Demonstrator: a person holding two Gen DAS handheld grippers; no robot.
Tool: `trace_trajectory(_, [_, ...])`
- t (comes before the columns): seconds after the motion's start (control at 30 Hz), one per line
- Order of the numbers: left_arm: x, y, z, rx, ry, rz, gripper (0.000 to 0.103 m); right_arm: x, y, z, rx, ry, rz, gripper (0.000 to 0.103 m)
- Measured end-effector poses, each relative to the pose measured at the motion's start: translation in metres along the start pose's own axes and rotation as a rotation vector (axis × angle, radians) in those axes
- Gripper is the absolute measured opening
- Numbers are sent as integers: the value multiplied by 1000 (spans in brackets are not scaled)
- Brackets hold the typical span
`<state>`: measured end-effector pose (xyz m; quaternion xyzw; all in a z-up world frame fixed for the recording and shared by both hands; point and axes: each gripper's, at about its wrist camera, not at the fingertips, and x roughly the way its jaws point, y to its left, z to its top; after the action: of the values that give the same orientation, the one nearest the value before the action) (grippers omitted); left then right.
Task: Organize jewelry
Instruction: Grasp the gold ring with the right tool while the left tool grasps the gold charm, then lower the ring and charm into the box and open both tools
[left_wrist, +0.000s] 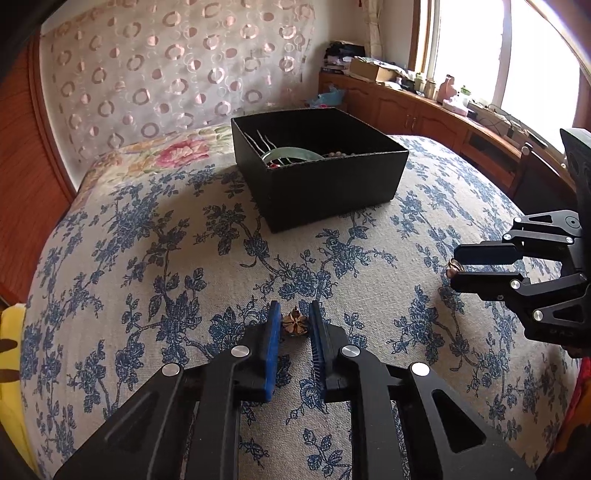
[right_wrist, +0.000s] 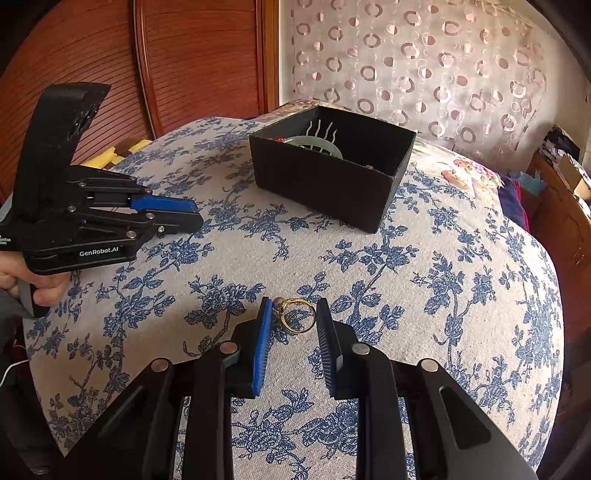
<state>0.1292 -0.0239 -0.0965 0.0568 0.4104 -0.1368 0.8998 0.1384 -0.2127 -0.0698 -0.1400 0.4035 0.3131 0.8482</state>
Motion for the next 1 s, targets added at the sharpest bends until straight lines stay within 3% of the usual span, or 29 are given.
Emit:
trace_trajectory(0.37, [-23, 3, 19, -36, -76, -24, 14, -8, -11, 21, 5, -53, 18, 26])
trace_trajectory(0.63, [-26, 8, 46, -46, -111, -20, 14, -14, -30, 59, 4, -123, 34, 26])
trace_trajectory(1.0, [-11, 20, 88, -45, -128, -4, 14, 21, -60, 104, 28, -127, 21, 27])
